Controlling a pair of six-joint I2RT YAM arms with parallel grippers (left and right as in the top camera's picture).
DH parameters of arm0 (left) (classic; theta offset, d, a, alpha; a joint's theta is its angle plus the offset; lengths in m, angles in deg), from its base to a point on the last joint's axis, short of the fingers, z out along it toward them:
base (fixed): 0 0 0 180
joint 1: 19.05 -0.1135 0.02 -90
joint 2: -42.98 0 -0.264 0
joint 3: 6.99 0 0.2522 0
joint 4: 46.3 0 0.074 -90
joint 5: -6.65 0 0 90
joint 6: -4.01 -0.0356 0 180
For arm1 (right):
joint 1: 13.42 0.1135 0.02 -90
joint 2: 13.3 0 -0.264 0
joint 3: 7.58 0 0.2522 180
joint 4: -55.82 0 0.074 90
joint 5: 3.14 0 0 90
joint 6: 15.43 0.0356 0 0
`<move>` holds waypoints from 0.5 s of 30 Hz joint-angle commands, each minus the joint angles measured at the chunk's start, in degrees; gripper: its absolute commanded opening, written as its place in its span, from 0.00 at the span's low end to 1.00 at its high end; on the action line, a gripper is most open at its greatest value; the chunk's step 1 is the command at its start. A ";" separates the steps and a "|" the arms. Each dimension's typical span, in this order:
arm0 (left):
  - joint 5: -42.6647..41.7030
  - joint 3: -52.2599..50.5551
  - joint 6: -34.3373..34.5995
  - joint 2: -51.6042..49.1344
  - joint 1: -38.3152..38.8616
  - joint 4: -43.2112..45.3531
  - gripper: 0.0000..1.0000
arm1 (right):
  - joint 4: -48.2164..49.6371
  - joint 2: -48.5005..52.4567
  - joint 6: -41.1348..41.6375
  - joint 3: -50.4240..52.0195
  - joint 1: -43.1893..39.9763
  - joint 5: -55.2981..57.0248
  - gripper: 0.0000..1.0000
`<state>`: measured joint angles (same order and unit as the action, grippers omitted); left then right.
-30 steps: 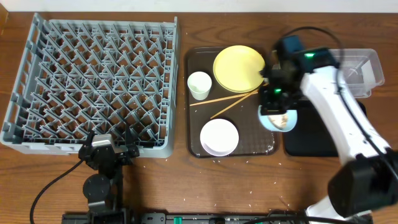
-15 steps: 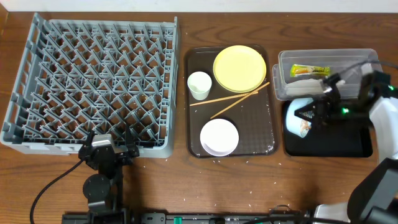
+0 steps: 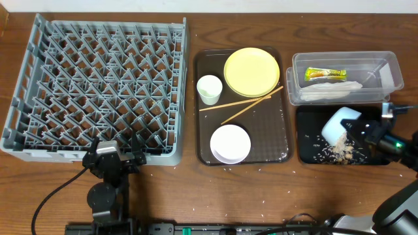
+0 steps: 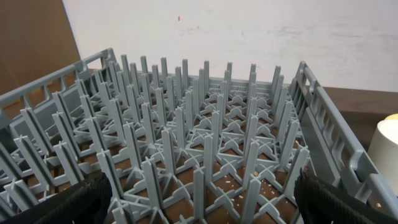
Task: Sort waste into correct bins and load items into the dishwasher
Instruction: 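Tip the light-blue bowl over the black tray to dump scraps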
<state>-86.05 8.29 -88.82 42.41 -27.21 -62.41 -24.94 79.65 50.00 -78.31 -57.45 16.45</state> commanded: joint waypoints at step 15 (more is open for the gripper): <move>0.31 -1.29 0.04 0.35 -0.28 -1.44 0.95 | 2.38 -0.37 4.52 0.09 -3.48 -18.99 0.01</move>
<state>-86.05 8.29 -88.82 42.41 -27.21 -62.41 -23.08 79.65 51.64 -78.26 -59.07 2.26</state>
